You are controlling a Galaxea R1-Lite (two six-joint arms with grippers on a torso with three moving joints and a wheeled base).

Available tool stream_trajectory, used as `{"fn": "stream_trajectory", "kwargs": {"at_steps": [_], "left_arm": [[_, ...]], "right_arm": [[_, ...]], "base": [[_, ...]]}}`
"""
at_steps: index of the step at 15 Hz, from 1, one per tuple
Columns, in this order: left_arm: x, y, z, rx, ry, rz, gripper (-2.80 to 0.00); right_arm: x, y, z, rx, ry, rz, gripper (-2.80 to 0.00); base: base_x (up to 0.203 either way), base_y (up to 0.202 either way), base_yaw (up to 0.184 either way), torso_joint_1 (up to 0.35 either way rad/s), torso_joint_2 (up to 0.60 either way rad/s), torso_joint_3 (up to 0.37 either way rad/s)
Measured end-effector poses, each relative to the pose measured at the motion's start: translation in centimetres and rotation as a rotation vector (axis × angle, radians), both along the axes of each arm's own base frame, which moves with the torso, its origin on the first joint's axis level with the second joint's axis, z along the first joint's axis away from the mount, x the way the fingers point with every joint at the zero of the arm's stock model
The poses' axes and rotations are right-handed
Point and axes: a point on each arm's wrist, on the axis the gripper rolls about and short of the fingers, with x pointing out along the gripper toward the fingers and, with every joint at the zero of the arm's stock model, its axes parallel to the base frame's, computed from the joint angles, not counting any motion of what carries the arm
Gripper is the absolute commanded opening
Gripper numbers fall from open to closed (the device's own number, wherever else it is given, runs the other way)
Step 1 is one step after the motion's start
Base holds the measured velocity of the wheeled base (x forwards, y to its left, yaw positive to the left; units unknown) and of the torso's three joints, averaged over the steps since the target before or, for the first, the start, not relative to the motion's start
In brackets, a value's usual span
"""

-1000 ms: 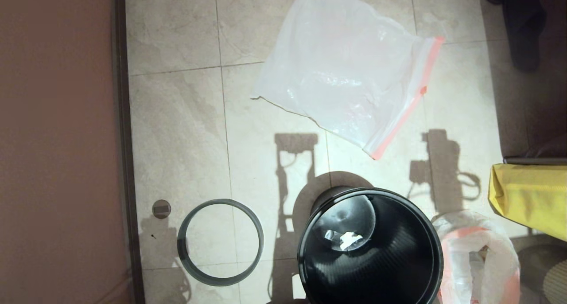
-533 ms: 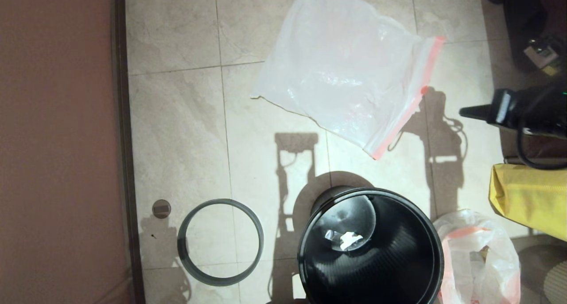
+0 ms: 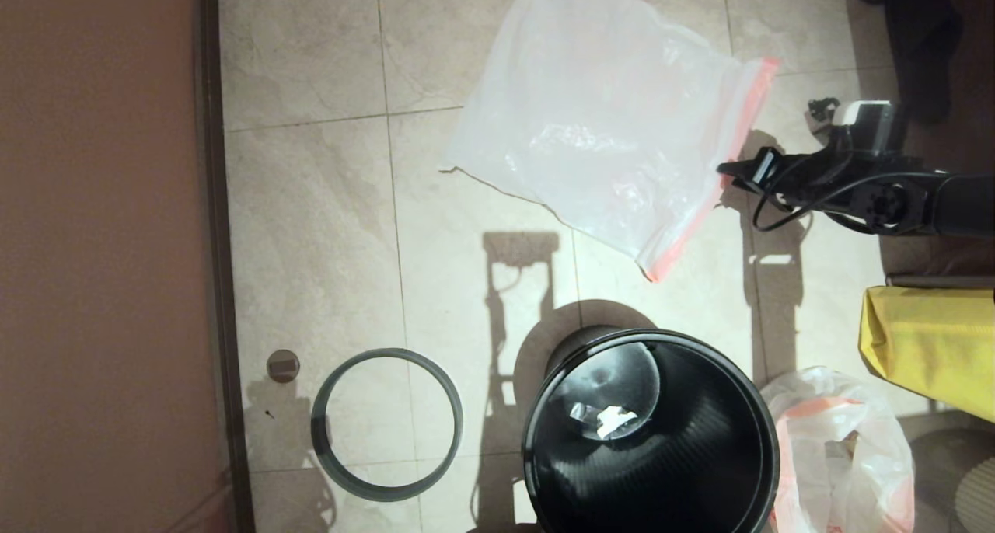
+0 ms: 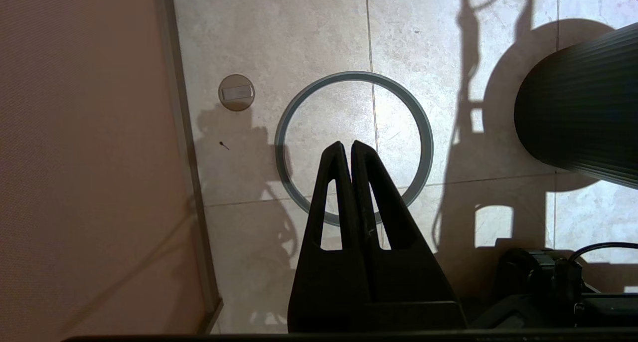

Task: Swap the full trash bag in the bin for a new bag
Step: Pick up a new trash bag

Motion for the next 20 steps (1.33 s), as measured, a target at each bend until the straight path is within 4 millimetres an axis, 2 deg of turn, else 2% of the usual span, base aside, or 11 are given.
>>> {"fn": "stream_trajectory", "kwargs": {"at_steps": [4,9,16,20], "left_arm": [[0.0,0.0,0.0,0.0,0.0,0.0,-2.8],[0.0,0.0,0.0,0.0,0.0,0.0,-2.8],[0.0,0.0,0.0,0.0,0.0,0.0,-2.8],[0.0,0.0,0.0,0.0,0.0,0.0,-2.8]], "right_arm": [[0.6,-1.9,-0.6,0.022,-0.018,-0.033,0.0],[1.3,-1.8,-0.8,0.173,-0.08,0.072,0.0],[2.8,3.4,-3.3,0.18,-0.087,0.188,0.0],[3.2,4.4,-3.7,0.175,-0.158,0.216,0.0]], "base": [[0.0,0.0,0.0,0.0,0.0,0.0],[0.0,0.0,0.0,0.0,0.0,0.0],[0.0,0.0,0.0,0.0,0.0,0.0],[0.0,0.0,0.0,0.0,0.0,0.0]]}}
